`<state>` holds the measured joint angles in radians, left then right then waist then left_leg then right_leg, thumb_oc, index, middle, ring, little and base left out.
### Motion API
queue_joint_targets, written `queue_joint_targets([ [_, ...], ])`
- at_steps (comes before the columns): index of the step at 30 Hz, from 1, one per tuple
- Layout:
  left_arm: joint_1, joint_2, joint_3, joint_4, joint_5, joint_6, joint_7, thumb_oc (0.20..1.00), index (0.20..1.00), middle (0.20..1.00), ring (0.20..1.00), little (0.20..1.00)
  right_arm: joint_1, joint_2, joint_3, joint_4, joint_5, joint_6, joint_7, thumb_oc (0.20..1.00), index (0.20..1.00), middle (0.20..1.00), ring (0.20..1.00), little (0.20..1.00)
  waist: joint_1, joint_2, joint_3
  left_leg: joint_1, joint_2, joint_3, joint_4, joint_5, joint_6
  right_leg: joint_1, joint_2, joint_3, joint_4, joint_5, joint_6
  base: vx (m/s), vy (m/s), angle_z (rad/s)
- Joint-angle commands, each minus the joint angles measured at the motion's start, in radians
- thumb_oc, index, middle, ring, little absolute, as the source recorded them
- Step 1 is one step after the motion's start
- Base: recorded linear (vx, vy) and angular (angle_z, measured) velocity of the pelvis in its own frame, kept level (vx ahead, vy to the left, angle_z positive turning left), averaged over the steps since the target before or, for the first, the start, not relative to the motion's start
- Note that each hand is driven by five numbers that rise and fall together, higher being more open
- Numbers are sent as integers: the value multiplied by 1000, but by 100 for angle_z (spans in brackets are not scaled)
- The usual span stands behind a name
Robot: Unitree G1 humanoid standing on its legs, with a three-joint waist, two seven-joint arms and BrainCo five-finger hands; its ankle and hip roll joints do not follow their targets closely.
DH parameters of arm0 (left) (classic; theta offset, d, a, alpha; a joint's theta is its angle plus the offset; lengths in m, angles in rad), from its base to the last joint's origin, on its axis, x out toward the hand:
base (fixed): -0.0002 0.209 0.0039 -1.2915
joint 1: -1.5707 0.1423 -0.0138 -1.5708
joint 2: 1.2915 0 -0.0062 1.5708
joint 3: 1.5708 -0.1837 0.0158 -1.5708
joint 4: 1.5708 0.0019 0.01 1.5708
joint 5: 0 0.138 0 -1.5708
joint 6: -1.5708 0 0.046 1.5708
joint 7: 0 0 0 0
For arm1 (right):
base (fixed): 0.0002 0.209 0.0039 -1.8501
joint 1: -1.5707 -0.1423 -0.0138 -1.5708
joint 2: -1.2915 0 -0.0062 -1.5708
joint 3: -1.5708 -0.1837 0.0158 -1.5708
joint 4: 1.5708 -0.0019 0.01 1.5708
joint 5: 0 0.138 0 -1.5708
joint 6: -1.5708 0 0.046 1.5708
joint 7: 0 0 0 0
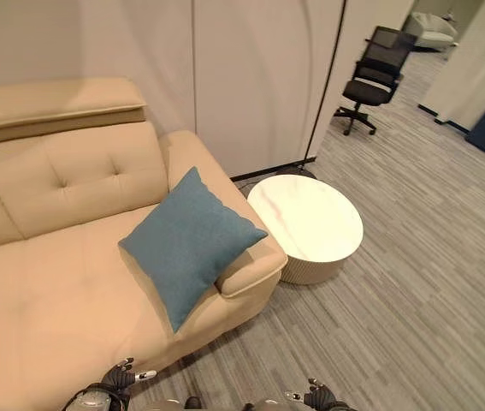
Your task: Pick up all the scattered cushions and arrange them neatly on the sofa.
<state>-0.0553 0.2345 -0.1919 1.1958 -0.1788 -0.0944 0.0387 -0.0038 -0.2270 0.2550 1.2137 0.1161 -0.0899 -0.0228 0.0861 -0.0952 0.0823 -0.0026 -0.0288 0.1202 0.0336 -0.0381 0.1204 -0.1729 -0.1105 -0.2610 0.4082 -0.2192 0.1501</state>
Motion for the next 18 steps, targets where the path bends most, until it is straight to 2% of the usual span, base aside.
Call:
queue_joint_targets([
  [1, -42, 18, 6, -38, -58, -44, 25, 1000, 1000, 1000, 1000, 1000, -26, -20, -5, -19, 47, -23, -9, 1000, 1000, 1000, 1000, 1000, -28, -24, 29, 11, -21, -156, -12, 10, -122, 50, 29, 198, -357, 282, 15, 234, -88, 144],
  [2, -49, 20, 8, -39, -69, -47, 28, 1000, 1000, 1000, 1000, 1000, -26, -20, -7, -22, 51, -21, -8, 1000, 1000, 1000, 1000, 1000, -40, -26, 31, 17, -23, -189, -16, 5, -128, 26, 33, 223, -385, 300, 19, 297, -121, 170],
  [4, -51, 18, 5, -33, -68, -48, 25, 1000, 1000, 1000, 1000, 1000, -14, -21, -18, -19, 50, -15, -10, 1000, 1000, 1000, 1000, 1000, -48, -35, 29, 22, -38, -233, -10, -4, -137, 58, 16, 179, -410, 312, 25, 160, -94, 158],
  [5, -45, 14, 8, -25, -65, -51, 22, 1000, 1000, 1000, 1000, 1000, -10, -21, -16, -22, 44, -16, -10, 1000, 1000, 1000, 1000, 1000, -50, -39, 25, 19, -38, -233, -7, -9, -140, 74, 8, 153, -418, 319, 26, 122, -116, 166],
  [6, -45, 13, 5, -19, -66, -50, 21, 1000, 1000, 1000, 1000, 1000, -8, -23, -16, -23, 44, -20, -9, 1000, 1000, 1000, 1000, 1000, -56, -40, 19, 13, -37, -236, -3, -9, -143, 82, 14, 165, -422, 317, 20, 177, -184, 121],
  [7, -38, 13, 9, -29, -80, -50, 18, 1000, 1000, 1000, 1000, 1000, -1, -31, -23, -21, 49, -23, -10, 1000, 1000, 1000, 1000, 1000, -65, -41, 14, 4, -25, -227, 33, -27, -158, 105, 13, 141, -430, 308, 14, 140, -131, 66],
  [8, -38, 13, 9, -29, -80, -50, 18, 1000, 1000, 1000, 1000, 1000, -1, -31, -23, -21, 49, -23, -10, 1000, 1000, 1000, 1000, 1000, -65, -41, 15, 4, -25, -227, 33, -27, -158, 105, 13, 140, -430, 308, 14, 126, -126, 53],
  [9, -32, 12, 12, -41, -91, -52, 18, 1000, 1000, 1000, 1000, 1000, 4, -36, -30, -19, 54, -25, -11, 1000, 1000, 1000, 1000, 1000, -66, -44, 17, -9, -15, -189, 69, -34, -168, 118, 7, 117, -428, 301, 10, 30, -42, 50],
  [10, -31, 12, 12, -41, -91, -51, 18, 1000, 1000, 1000, 1000, 1000, 4, -36, -30, -19, 54, -25, -11, 1000, 1000, 1000, 1000, 1000, -68, -43, 17, -11, -14, -191, 74, -37, -168, 119, 8, 115, -428, 300, 10, 61, -106, 80],
  [11, -30, 10, 17, -42, -97, -52, 18, 1000, 1000, 1000, 1000, 1000, 6, -42, -30, -21, 57, -29, -14, 1000, 1000, 1000, 1000, 1000, -75, -48, 26, -38, 10, -125, 140, -36, -178, 142, 10, 89, -420, 283, -4, 45, -91, 88],
  [12, -35, 10, 17, -44, -100, -49, 20, 1000, 1000, 1000, 1000, 1000, 4, -43, -32, -19, 56, -27, -15, 1000, 1000, 1000, 1000, 1000, -80, -49, 31, -53, 29, -77, 163, -29, -179, 151, 8, 65, -413, 270, -10, 72, -108, 98],
  [13, -48, 13, 6, -48, -103, -46, 21, 1000, 1000, 1000, 1000, 1000, 2, -42, -31, -13, 62, -24, -18, 1000, 1000, 1000, 1000, 1000, -87, -51, 36, -78, 69, -8, 156, -10, -180, 166, 6, 32, -412, 254, -16, 41, -44, 71],
  [14, -48, 13, 6, -48, -103, -46, 21, 1000, 1000, 1000, 1000, 1000, 2, -42, -31, -13, 62, -24, -18, 1000, 1000, 1000, 1000, 1000, -88, -51, 36, -79, 69, -9, 157, -10, -180, 166, 6, 31, -412, 253, -16, 57, -10, 80],
  [16, -50, 15, 2, -50, -101, -46, 22, 1000, 1000, 1000, 1000, 1000, 9, -42, -38, -8, 67, -21, -19, 1000, 1000, 1000, 1000, 1000, -88, -47, 27, -101, 92, 26, 79, 38, -182, 190, 14, -3, -432, 247, -9, 81, 16, 69],
  [17, -50, 15, 2, -50, -101, -46, 22, 1000, 1000, 1000, 1000, 1000, 9, -42, -38, -8, 67, -22, -19, 1000, 1000, 1000, 1000, 1000, -89, -48, 26, -101, 91, 24, 77, 40, -182, 191, 13, -5, -433, 247, -9, 166, 55, 54],
  [18, -49, 15, 2, -53, -98, -46, 23, 1000, 1000, 1000, 1000, 1000, 10, -40, -39, -9, 66, -22, -19, 1000, 1000, 1000, 1000, 1000, -86, -45, 19, -134, 112, 51, 29, 91, -194, 205, 19, -16, -442, 237, -5, 192, 82, 48],
])
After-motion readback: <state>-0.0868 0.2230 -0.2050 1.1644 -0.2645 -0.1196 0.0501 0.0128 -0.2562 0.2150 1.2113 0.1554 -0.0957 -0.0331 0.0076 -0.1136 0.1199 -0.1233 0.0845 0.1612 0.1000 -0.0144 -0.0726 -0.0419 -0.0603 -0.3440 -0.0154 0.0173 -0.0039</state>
